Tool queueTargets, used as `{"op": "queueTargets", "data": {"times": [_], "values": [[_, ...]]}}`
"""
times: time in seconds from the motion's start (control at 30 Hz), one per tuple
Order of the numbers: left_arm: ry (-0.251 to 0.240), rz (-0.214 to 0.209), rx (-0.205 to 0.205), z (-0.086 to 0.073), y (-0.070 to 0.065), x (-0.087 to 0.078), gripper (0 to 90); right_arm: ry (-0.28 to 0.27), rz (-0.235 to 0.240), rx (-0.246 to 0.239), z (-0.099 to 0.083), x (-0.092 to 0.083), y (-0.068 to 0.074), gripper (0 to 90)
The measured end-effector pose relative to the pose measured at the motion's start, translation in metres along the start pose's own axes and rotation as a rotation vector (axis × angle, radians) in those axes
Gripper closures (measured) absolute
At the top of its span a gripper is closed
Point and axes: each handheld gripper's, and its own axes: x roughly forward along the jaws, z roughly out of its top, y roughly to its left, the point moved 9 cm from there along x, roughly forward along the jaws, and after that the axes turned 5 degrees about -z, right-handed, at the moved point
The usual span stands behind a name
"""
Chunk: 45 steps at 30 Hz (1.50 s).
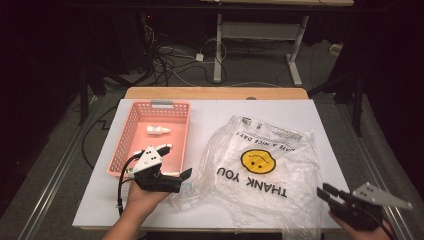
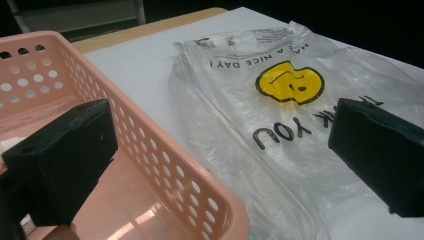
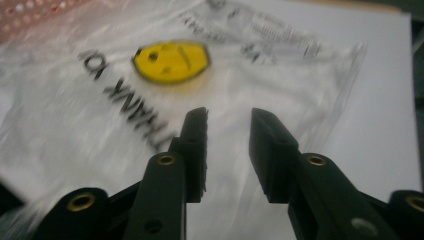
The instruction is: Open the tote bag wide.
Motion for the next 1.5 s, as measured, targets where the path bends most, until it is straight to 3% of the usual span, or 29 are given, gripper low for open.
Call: {"op": "queueTargets", "data": {"times": [0.1, 0.2, 0.37, 0.63, 0.77, 0.8, 0.97, 1.1, 1.23, 1.27, 1.3, 1.33, 1.5], "values": [[0.001, 0.001, 0.003, 0.000, -0.001, -0.001, 0.0, -0.018, -0.009, 0.000, 0.029, 0.032, -0.018, 68.0], [0.001, 0.006, 0.008, -0.001, -0.001, -0.002, 0.0, 0.007, -0.012, -0.005, 0.052, 0.071, -0.031, 68.0], [-0.001, 0.015, 0.004, -0.002, 0.002, -0.005, 0.0, 0.038, 0.006, -0.011, 0.086, 0.138, -0.037, 67.1], [-0.003, 0.019, -0.009, -0.005, 0.005, -0.009, 0.0, 0.117, 0.049, -0.003, 0.106, 0.214, -0.030, 56.1], [-0.002, 0.015, -0.011, -0.005, 0.004, -0.009, 0.0, 0.140, 0.067, 0.000, 0.108, 0.230, -0.025, 55.5], [-0.002, 0.013, -0.012, -0.006, 0.004, -0.008, 0.0, 0.164, 0.068, -0.032, 0.109, 0.242, -0.020, 55.6], [-0.002, 0.010, -0.014, -0.005, 0.004, -0.007, 0.0, 0.186, 0.074, -0.052, 0.114, 0.257, -0.012, 57.5], [-0.007, 0.007, -0.014, -0.005, 0.004, -0.008, 0.0, 0.249, 0.077, -0.044, 0.104, 0.270, -0.013, 60.3], [-0.012, 0.005, -0.014, -0.005, 0.004, -0.009, 0.0, 0.307, 0.080, -0.060, 0.090, 0.278, -0.010, 73.9], [-0.012, 0.005, -0.014, -0.005, 0.004, -0.009, 0.0, 0.307, 0.080, -0.060, 0.090, 0.278, -0.010, 73.9], [-0.012, 0.004, -0.015, -0.005, 0.004, -0.009, 0.0, 0.322, 0.076, -0.071, 0.087, 0.279, -0.009, 78.3], [-0.012, 0.003, -0.016, -0.005, 0.004, -0.009, 0.0, 0.326, 0.060, -0.085, 0.083, 0.280, -0.010, 90.0], [-0.010, -0.001, -0.014, -0.004, 0.002, -0.008, 0.0, 0.295, 0.031, -0.067, 0.088, 0.279, -0.015, 90.0]]}}
